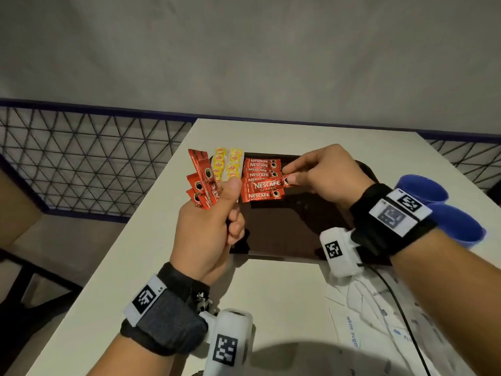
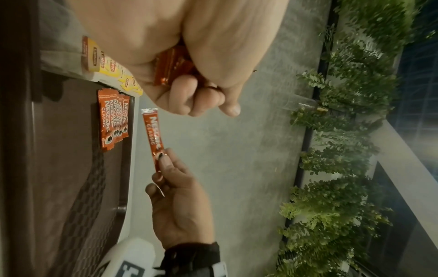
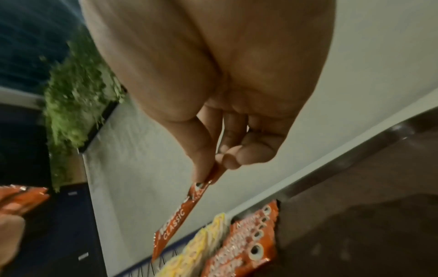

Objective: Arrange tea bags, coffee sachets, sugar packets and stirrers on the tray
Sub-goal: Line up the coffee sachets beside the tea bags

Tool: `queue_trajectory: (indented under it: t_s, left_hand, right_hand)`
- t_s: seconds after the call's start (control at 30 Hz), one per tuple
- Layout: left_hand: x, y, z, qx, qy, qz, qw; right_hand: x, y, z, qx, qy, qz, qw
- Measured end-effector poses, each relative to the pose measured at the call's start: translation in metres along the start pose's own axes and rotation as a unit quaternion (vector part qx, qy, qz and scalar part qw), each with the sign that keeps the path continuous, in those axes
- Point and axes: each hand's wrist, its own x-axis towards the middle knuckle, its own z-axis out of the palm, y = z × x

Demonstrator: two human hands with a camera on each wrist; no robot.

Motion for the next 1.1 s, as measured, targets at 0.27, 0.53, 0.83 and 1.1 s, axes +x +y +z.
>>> queue_trajectory:
  t_s: [0.27, 0.53, 0.83, 1.1]
  left_hand:
    - [0.001, 0.009, 0.001, -0.121, 0.02, -0.071, 0.99]
    - [0.0, 0.011, 0.002, -0.148, 0.037, -0.103, 0.983]
    - [0.004, 0.008, -0.004, -0.19, 0.056, -0.131, 0.971]
    - [0.006, 0.006, -0.005, -0.199, 0.059, -0.125, 0.97]
  right_hand:
    - [0.043, 0.007, 0.014, -0.087, -0.098, 0.055, 0.99]
    - [0.056, 0.016, 0.026, -0.118, -0.112, 0.085, 0.983]
    - [0.065, 0.019, 0.033, -0.156, -0.115, 0.09, 0.977]
    - [0.067, 0.015, 0.037, -0.172, -0.107, 0.115, 0.972]
